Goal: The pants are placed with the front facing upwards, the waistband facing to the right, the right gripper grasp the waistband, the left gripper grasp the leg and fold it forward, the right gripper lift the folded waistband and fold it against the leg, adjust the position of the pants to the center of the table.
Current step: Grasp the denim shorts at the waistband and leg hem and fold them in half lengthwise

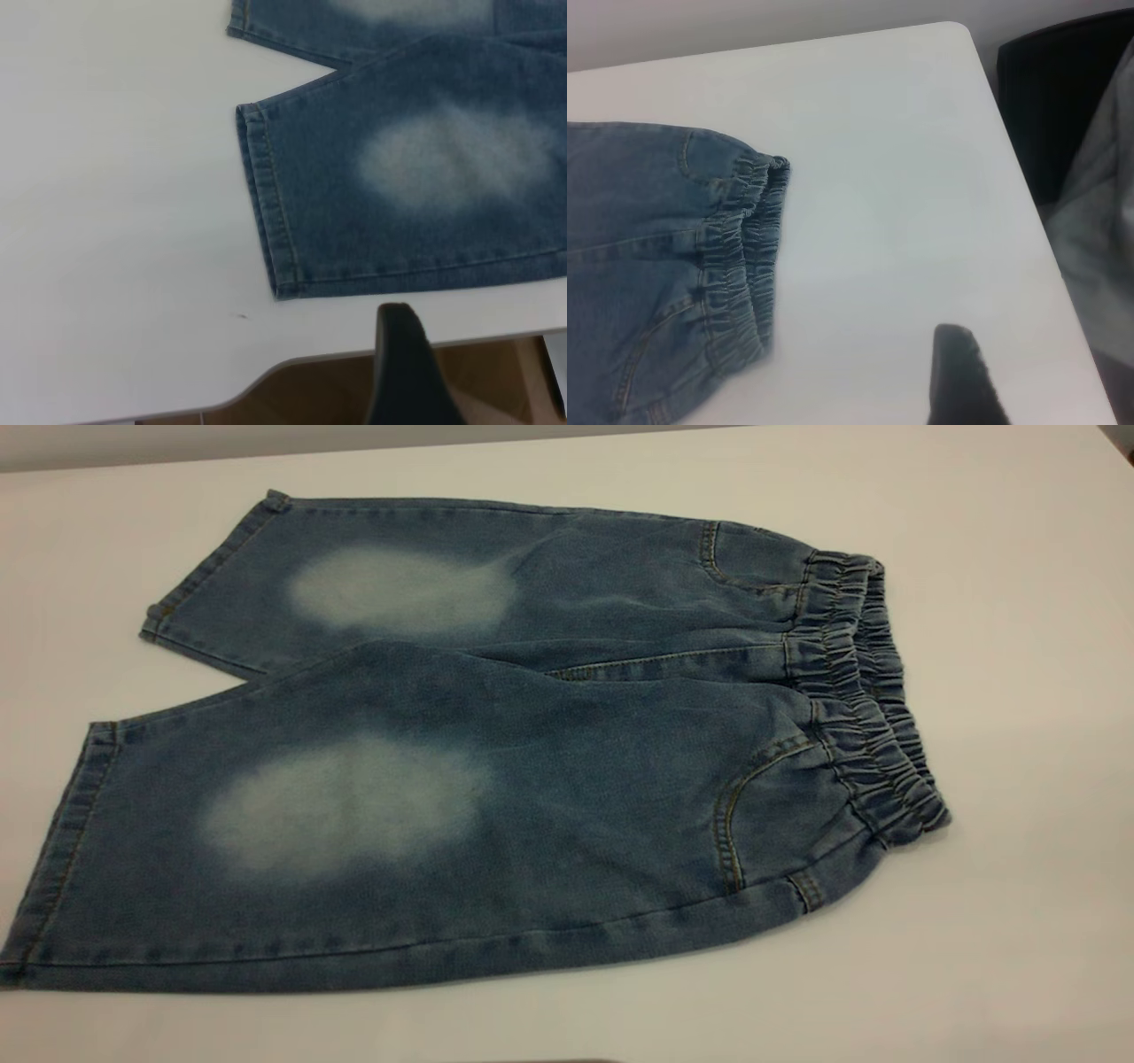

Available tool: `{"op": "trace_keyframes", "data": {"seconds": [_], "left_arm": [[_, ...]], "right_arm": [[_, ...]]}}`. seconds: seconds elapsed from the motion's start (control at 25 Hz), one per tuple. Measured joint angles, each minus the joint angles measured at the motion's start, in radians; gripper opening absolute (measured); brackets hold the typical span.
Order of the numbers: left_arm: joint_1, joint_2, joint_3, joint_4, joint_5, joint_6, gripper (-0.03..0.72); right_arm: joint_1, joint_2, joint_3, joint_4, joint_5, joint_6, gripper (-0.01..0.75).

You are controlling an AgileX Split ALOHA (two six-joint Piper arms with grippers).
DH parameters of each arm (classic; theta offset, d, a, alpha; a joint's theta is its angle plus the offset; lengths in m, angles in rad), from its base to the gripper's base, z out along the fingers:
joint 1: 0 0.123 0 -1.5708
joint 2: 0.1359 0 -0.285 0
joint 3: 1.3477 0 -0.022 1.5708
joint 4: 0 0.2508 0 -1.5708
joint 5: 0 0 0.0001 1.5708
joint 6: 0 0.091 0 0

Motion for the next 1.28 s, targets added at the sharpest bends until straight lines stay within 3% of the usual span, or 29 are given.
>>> {"op": "trace_keyframes", "data": {"seconds": [1.28], "left_arm": [[0.0,0.0,0.0,-0.016,0.0,0.0,0.37]], "right_arm": [[0.0,0.0,0.0,0.0,0.0,0.0,0.378]]}}
